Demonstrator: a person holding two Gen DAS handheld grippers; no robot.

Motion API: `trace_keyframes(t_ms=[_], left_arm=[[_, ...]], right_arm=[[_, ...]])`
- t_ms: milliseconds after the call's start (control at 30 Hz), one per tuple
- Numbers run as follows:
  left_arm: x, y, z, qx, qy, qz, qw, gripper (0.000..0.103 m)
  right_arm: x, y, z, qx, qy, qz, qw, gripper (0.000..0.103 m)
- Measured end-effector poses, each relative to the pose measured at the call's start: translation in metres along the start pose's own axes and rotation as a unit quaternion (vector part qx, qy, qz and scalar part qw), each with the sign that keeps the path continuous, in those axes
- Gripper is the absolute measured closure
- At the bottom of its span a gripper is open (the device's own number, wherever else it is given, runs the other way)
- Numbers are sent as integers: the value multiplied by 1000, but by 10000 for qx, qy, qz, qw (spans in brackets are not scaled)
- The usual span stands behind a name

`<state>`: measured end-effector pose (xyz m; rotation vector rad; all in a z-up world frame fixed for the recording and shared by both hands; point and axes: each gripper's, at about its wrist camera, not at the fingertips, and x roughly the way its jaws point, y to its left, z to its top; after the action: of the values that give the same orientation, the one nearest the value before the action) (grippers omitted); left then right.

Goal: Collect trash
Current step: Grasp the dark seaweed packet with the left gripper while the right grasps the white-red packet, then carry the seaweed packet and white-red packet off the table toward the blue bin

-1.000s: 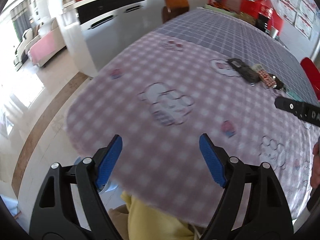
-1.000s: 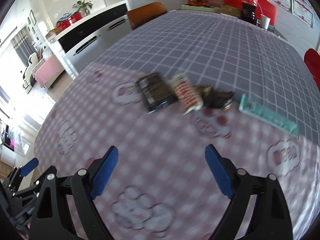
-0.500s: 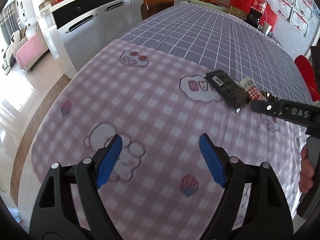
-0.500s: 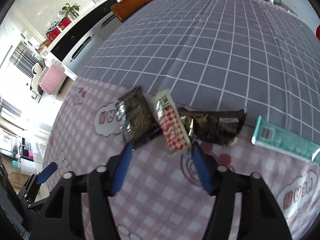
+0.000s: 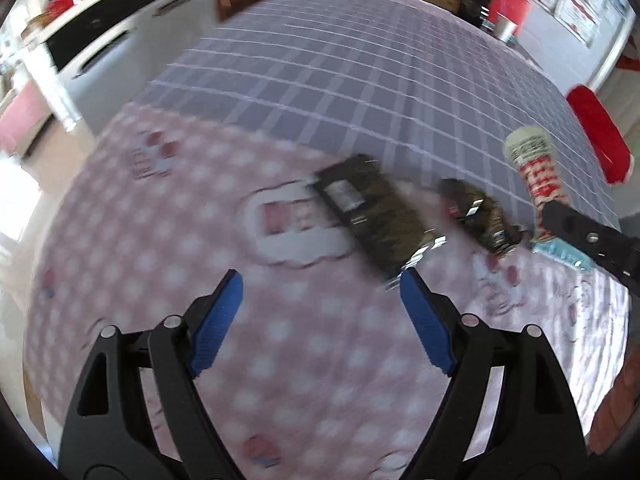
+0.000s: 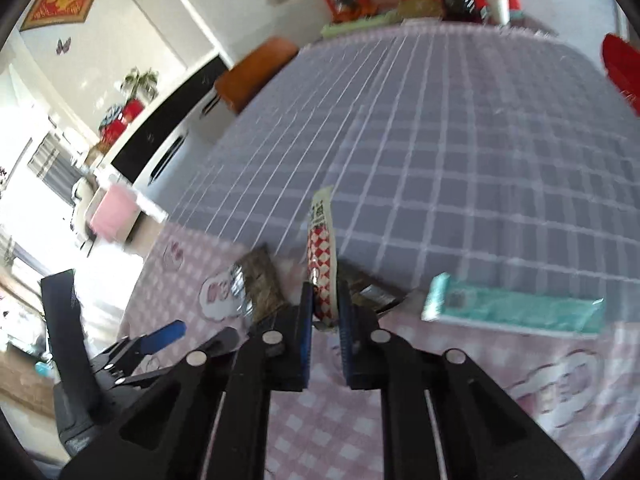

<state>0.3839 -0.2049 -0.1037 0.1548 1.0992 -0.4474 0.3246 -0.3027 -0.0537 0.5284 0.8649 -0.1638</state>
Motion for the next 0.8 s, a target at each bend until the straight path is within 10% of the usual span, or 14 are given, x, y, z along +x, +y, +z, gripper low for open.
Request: trace_keyframes(t_ms=[267, 433, 800], left_arm=[[36, -33, 33, 92, 158, 234, 9996, 22], [33, -36, 35, 255, -107, 97, 9996, 75], [0, -1, 8, 67, -262, -50, 9996, 93]], right_arm=[[-10, -39, 3, 429, -128, -228, 9987, 91], [-10, -45, 2, 462, -78, -148, 9988, 91], [-13, -32, -1, 307, -119, -41, 9995, 91]])
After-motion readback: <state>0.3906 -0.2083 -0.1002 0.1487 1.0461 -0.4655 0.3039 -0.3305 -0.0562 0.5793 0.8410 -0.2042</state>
